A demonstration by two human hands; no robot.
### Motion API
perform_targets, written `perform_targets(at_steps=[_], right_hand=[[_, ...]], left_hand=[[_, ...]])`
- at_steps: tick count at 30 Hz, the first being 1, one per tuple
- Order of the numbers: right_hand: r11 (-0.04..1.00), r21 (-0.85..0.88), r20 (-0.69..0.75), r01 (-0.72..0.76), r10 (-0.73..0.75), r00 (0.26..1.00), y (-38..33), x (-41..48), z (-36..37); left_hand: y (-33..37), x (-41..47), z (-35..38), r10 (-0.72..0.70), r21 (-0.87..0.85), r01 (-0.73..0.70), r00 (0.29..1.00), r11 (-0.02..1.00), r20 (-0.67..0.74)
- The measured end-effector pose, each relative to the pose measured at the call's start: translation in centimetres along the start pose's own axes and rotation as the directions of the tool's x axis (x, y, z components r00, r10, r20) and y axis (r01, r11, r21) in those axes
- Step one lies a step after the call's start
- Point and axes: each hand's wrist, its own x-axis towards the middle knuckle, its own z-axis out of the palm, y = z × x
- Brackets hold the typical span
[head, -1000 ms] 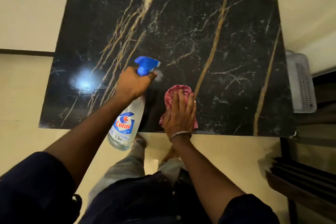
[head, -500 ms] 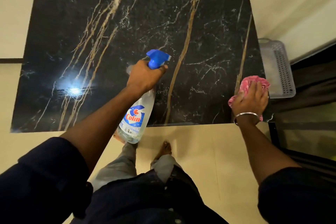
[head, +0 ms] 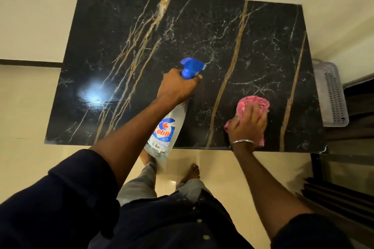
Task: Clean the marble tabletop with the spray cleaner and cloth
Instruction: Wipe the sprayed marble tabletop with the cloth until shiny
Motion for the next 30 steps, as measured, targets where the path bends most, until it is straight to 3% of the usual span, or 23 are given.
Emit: perform_targets(at_steps=[5, 9, 13, 14, 17, 19, 30], right_hand=[[0.980, 0.050, 0.121, 0.195, -0.200, 0.972, -11.5, -6.1, 2.0], [0.921, 0.146, 0.220, 0.362, -0.387, 0.896, -18.5, -9.9, 3.0], [0.864, 0.403, 0.153, 0.303, -0.389, 0.908, -22.1, -12.4, 2.7], [0.845, 0.408, 0.143, 0.345, -0.433, 0.890, -22.2, -12.5, 2.7], [0.794, 0.273, 0.221, 0.543, -0.601, 0.768, -19.9, -11.9, 2.8], [0.757, 0.226, 0.206, 0.613, -0.653, 0.729, -16.8, -11.4, 3.1], [0.961, -0.059, 0.129, 0.270, -0.261, 0.957, 6.9, -1.7, -1.6]], left_hand=[[-1.8, 0.5, -3.2, -0.029, 0.017, 0.030, 0.999, 0.999, -0.043], [-3.3, 0.8, -5.6, -0.031, 0.036, 0.033, 0.997, 0.999, -0.066], [-4.5, 1.3, -6.9, -0.044, 0.004, 0.044, 0.998, 0.999, -0.050], [-4.6, 1.4, -7.0, -0.041, 0.003, 0.041, 0.998, 0.999, -0.046], [-4.5, 1.5, -6.9, -0.033, 0.018, 0.034, 0.999, 0.999, -0.035], [-4.1, 1.8, -6.4, -0.034, 0.036, 0.035, 0.999, 0.999, -0.036], [-0.3, 1.6, -1.3, -0.011, -0.001, 0.011, 1.000, 1.000, 0.013]])
